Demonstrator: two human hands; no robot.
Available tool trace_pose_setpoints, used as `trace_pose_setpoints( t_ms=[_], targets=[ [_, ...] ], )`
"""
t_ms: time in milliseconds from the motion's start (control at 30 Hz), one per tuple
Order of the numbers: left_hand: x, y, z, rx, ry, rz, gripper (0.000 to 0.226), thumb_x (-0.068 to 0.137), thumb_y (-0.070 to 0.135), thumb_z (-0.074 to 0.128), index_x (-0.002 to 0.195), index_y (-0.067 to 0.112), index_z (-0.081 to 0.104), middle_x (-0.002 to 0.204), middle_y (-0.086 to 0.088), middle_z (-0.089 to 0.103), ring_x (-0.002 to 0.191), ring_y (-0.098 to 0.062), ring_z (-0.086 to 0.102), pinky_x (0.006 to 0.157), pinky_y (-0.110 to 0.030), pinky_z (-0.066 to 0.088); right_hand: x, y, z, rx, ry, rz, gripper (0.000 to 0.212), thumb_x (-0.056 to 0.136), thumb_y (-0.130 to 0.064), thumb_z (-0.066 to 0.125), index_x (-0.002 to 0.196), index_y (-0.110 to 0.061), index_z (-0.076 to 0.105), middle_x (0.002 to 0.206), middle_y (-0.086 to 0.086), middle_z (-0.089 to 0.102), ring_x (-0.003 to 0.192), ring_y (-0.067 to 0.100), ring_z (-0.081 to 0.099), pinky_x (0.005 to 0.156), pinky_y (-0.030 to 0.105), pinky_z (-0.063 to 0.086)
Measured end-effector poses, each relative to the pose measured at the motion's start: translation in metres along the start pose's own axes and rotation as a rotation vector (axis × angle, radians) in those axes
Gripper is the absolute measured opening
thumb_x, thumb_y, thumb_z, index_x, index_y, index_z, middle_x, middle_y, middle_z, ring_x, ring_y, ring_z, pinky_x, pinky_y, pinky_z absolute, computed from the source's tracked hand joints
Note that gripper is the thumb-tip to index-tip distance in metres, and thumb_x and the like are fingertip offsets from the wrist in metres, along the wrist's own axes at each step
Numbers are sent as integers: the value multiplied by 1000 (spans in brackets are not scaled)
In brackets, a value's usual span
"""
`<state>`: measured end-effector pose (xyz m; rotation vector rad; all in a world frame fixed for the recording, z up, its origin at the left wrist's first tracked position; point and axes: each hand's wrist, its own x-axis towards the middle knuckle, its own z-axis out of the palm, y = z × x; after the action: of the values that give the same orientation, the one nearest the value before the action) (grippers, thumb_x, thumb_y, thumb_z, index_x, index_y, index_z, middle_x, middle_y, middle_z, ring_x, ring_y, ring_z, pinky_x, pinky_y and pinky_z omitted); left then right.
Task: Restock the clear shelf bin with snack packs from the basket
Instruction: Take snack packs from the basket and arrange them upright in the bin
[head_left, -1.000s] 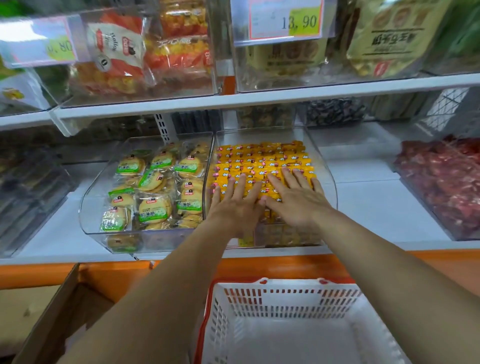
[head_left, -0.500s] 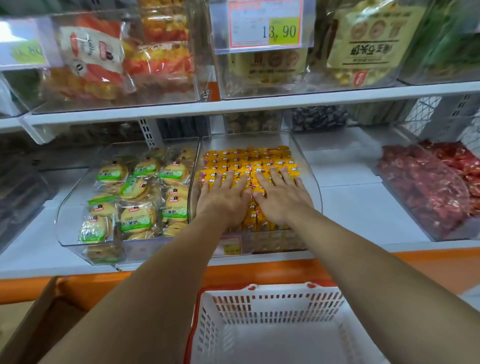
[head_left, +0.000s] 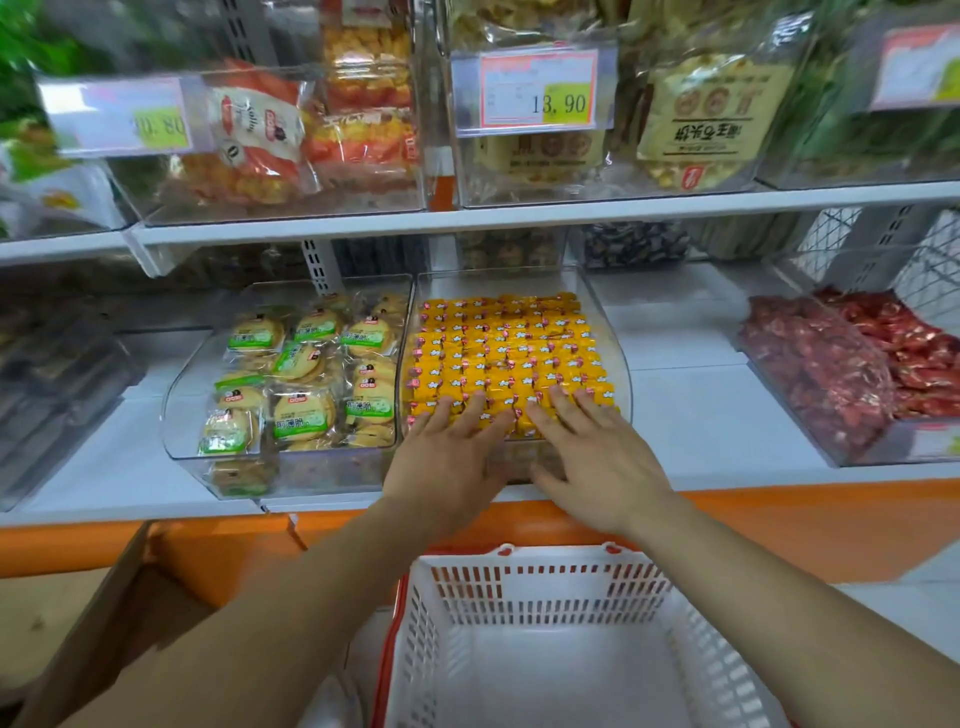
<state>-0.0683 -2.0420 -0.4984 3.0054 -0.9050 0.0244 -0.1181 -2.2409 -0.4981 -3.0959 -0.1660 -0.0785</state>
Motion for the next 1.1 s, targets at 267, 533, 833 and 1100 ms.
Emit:
trace_pose_setpoints(
  t_ms=[267,533,833,1100],
  targets=[
    [3,1,-5,-30,21,-1,60,103,61,36,158,42,25,171,1,19,156,-35,19,123,-54,24,5,-4,-1,7,-10,38,78,90,-72,34,157,-41,8,167,-4,4,154,24,6,123,44,15],
    [11,9,-12,-187,74,-146,55,109,50,25,161,33,25,172,-5,15,158,-36,7,126,-55,12,16,-10,-12,146,-42,118,61,102,-59,17,158,-35,11,168,-1,2,154,24,0,124,46,11],
    [114,-26,-27,-183,77,-274,63,106,55,28,163,32,17,172,-8,15,158,-34,11,127,-57,13,135,17,-33,172,87,207,60,102,-49,30,156,-23,25,164,9,20,151,32,17,123,46,17],
    [176,-48,-9,-88,-108,-263,68,101,69,10,162,41,-2,172,4,-10,159,-30,-7,123,-57,-12,190,36,0,99,-81,264,61,101,-56,14,158,-34,10,167,1,4,154,25,6,124,47,6]
  ],
)
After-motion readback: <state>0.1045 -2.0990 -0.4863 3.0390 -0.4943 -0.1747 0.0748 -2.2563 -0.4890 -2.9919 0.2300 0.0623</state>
